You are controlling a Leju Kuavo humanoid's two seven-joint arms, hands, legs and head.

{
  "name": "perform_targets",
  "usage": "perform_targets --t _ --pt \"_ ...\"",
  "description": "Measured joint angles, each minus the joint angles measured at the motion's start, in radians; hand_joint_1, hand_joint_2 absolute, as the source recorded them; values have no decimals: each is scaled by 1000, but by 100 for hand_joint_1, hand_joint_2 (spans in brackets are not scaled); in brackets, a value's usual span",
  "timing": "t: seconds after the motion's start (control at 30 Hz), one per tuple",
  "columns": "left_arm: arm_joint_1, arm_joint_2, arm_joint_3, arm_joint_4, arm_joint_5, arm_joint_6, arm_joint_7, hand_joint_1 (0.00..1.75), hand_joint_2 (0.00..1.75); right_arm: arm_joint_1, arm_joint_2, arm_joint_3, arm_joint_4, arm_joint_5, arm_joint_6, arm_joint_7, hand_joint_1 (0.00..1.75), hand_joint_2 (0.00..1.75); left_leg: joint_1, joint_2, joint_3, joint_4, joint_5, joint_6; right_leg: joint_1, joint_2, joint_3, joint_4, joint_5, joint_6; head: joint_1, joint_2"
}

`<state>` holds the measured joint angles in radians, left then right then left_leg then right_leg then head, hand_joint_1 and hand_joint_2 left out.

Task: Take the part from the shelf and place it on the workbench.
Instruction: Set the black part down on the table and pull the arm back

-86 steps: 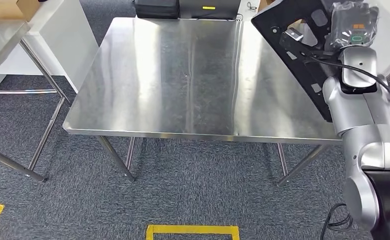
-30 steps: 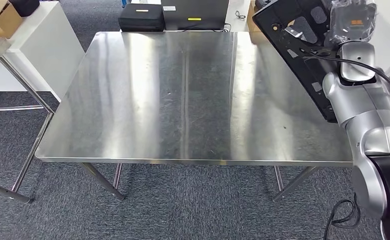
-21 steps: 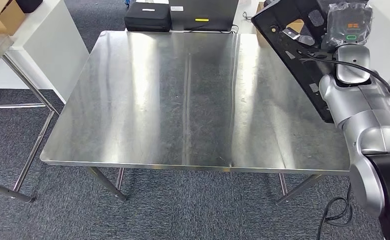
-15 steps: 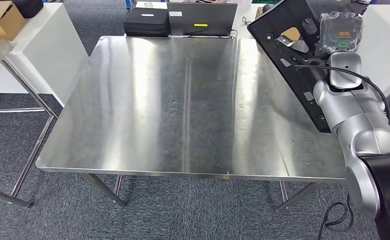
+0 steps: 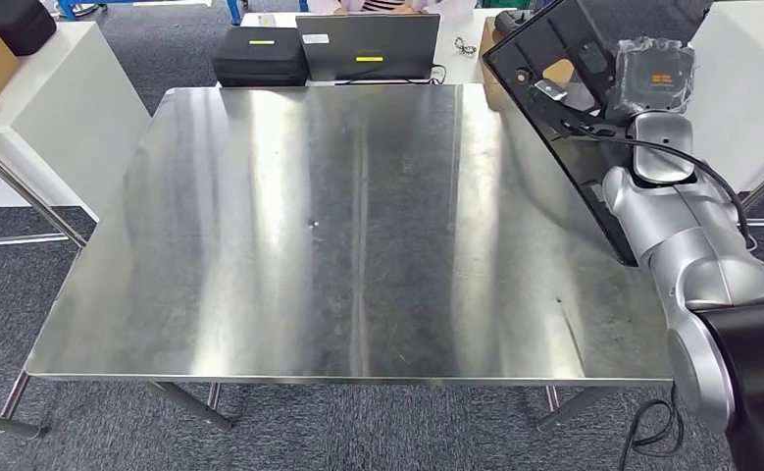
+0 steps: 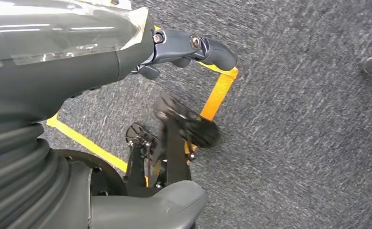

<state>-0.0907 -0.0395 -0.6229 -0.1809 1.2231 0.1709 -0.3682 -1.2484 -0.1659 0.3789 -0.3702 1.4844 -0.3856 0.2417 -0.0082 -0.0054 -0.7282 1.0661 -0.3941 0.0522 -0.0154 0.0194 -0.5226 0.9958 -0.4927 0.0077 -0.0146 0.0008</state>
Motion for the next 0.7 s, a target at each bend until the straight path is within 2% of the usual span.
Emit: perform_targets --t 0.03,0.07,0.13,0.2,0.23,0.3,0.33,0.37,0.4,0.43,0.47,0.5,0.53,0.57,0.63,0.7 --pt "0 1 0 0 -2 3 2 0 175 1 -3 0 3 0 -1 -2 175 175 -5 -1 15 -41 33 11 2 2 6 -1 -7 4 0 0" --pt "0 2 0 1 -4 6 5 0 175 4 -7 0 6 0 -2 -4 175 175 -10 -3 25 -59 48 19 3 4 10 -3 -13 10 1 0" --pt "-2 1 0 1 -6 12 12 0 175 7 -14 -1 9 -3 -6 -8 175 175 -10 -2 39 -66 43 24 6 5 14 -12 -23 20 0 0" --pt "-4 -2 -1 0 -7 16 19 0 175 12 -20 -3 10 -8 -18 -12 175 175 -6 1 60 -88 44 29 7 0 5 11 -39 24 2 0" --pt "-5 -2 -1 0 -8 17 21 0 175 17 -23 -4 10 -10 -28 -13 175 175 -3 2 71 -99 43 32 7 -3 -17 55 -55 24 3 0" --pt "-7 -3 0 0 -11 16 24 0 175 40 -27 -6 12 -13 -46 -16 175 175 -3 1 83 -104 35 36 3 -6 -97 190 -93 27 5 0" --pt "-8 -4 -1 0 -12 15 26 0 175 57 -28 -7 13 -16 -52 -16 175 175 -3 -1 88 -103 29 36 1 -6 -137 245 -102 32 6 0" --pt "-7 -4 -1 0 -13 13 27 0 175 75 -27 -8 13 -18 -55 -17 175 175 -3 -3 93 -102 24 35 0 -7 -163 266 -95 40 6 0" --pt "-7 -5 -1 0 -14 11 29 0 175 91 -25 -8 14 -21 -57 -17 175 175 -2 -4 97 -99 18 33 -3 -8 -169 247 -71 51 6 0" --pt "-7 -6 -1 0 -15 9 29 0 175 105 -22 -9 14 -22 -58 -18 175 175 -1 -6 101 -94 11 29 -6 -9 -155 190 -34 62 6 0" --pt "-7 -6 -1 0 -16 8 29 0 175 114 -19 -9 14 -23 -58 -18 175 175 0 -8 103 -86 4 24 -9 -12 -131 116 7 71 6 0" --pt "-7 -6 -1 0 -17 7 29 0 175 121 -15 -9 14 -24 -58 -18 175 175 -1 -9 103 -78 -4 18 -10 -15 -106 55 39 73 7 0" --pt "-7 -6 -1 0 -18 7 29 0 175 126 -10 -9 14 -24 -58 -19 175 175 -3 -10 102 -71 -11 12 -9 -17 -89 15 60 69 7 0" --pt "-7 -5 -1 0 -19 6 29 0 175 131 -4 -9 14 -24 -58 -20 175 175 -5 -10 101 -65 -17 11 -10 -17 -81 -1 69 61 6 0" --pt "-7 -5 -2 0 -23 5 29 0 175 140 10 -9 13 -24 -58 -22 175 175 -6 -9 100 -61 -22 22 -8 -14 -80 -2 71 48 3 0" --pt "-6 -5 -3 0 -29 4 29 0 175 147 24 -9 13 -24 -58 -25 175 175 -4 -8 101 -62 -21 31 -5 -13 -79 -2 71 47 1 0"
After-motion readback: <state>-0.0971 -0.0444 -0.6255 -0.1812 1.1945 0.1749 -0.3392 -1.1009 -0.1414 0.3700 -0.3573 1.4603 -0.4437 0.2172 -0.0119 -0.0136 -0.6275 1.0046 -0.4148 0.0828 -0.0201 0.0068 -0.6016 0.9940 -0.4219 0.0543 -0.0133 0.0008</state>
